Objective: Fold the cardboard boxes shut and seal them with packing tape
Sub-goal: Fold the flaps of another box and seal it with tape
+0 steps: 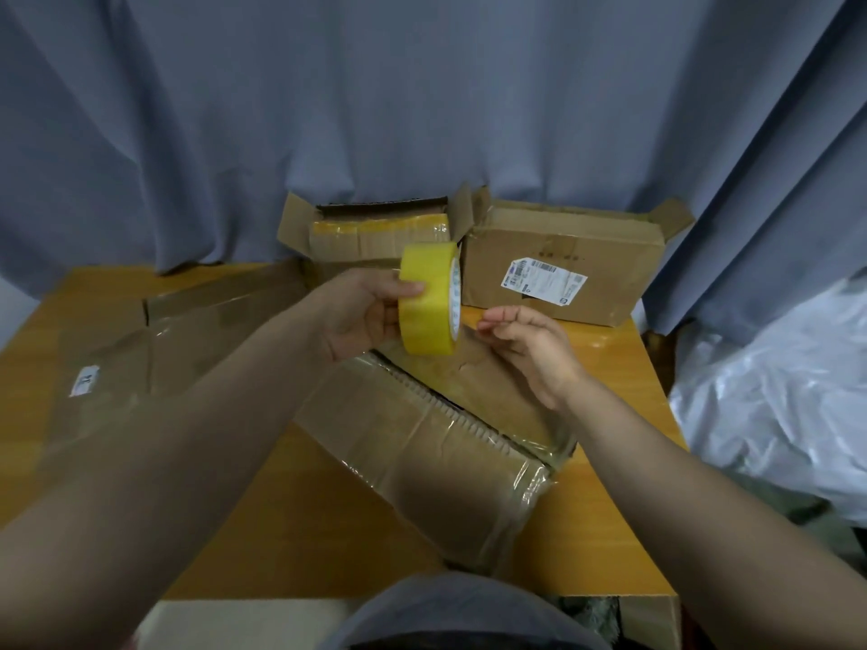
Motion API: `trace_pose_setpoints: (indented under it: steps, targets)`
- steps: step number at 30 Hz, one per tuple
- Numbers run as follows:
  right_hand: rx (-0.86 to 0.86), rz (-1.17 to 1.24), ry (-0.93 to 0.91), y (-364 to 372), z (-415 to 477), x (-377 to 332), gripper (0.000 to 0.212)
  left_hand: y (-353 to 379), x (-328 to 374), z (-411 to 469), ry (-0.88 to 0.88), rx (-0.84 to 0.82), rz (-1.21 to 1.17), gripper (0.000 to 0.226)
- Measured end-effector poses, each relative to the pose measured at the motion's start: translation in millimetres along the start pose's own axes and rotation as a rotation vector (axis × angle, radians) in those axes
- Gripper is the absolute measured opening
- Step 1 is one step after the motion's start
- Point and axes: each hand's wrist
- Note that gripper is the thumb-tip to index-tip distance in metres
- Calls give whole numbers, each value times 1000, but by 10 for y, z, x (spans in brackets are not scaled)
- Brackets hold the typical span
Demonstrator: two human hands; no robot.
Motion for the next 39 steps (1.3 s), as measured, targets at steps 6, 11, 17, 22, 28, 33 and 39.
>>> trace_pose_setpoints:
  steps: [6, 11, 17, 22, 28, 33, 39]
  targets:
    - [-85, 48, -98, 66, -75, -159, 19, 38, -283, -41, 181, -74, 310, 46]
    - [-185, 121, -170, 195, -142, -170, 40, 82, -427, -66, 266, -24, 520, 31]
    - [-159, 250, -128, 184, -125, -126, 47, 67, -301, -132, 386, 108, 435, 40]
    - [-195, 334, -37, 216, -184, -256, 32, 124, -444, -106, 701, 147, 999, 84]
    - [-236, 423, 27, 257, -212, -304, 49, 123, -446, -108, 1051, 232, 1057, 34]
    - [-267, 418, 30, 290, -188, -320, 59, 126, -410, -142, 1053, 251, 1072, 31]
    - [-352, 356, 35, 300, -196, -340, 43, 174, -308, -186, 1011, 268, 1219, 18]
Point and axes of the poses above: each hand's wrist, its own z-axis towards the middle knuckle, its own y-axis out of the palm, x = y × z, and after that the axes turned 8 degrees about -z, right-handed
